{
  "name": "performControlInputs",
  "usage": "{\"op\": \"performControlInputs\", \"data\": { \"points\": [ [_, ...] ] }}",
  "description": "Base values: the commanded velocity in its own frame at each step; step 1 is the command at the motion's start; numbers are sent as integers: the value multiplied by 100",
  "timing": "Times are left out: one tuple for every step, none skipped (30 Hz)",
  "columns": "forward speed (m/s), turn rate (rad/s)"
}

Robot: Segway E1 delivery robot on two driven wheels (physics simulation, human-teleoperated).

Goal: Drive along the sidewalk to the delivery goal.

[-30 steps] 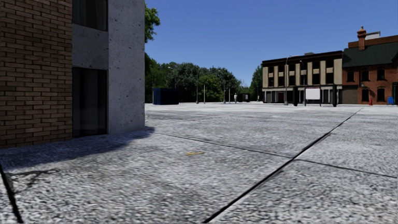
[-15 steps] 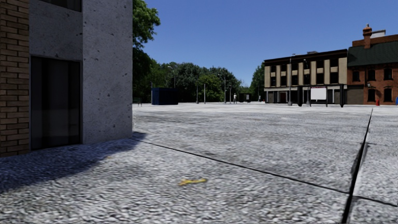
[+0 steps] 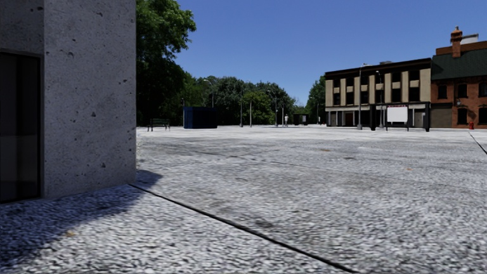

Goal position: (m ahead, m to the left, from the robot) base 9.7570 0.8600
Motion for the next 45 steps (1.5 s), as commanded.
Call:
{"op": "performControlInputs", "data": {
  "points": [
    [200, 0],
    [200, 0],
    [200, 0],
    [200, 0],
    [200, 0],
    [200, 0],
    [200, 0],
    [200, 0],
    [200, 0],
    [200, 0],
    [200, 0],
    [200, 0],
    [200, 0],
    [200, 0],
    [200, 0],
    [200, 0],
    [200, 0],
    [200, 0],
    [200, 0],
    [200, 0],
    [200, 0],
    [200, 0],
    [200, 0],
    [200, 0],
    [200, 0],
    [200, 0],
    [200, 0],
    [200, 0],
    [200, 0],
    [200, 0],
    [200, 0],
    [200, 0],
    [200, 0],
    [200, 0],
    [200, 0],
    [200, 0],
    [200, 0],
    [200, 0],
    [200, 0],
    [200, 0],
    [200, 1],
    [200, 6],
    [200, 7],
    [200, 8],
    [200, 8]
  ]
}}
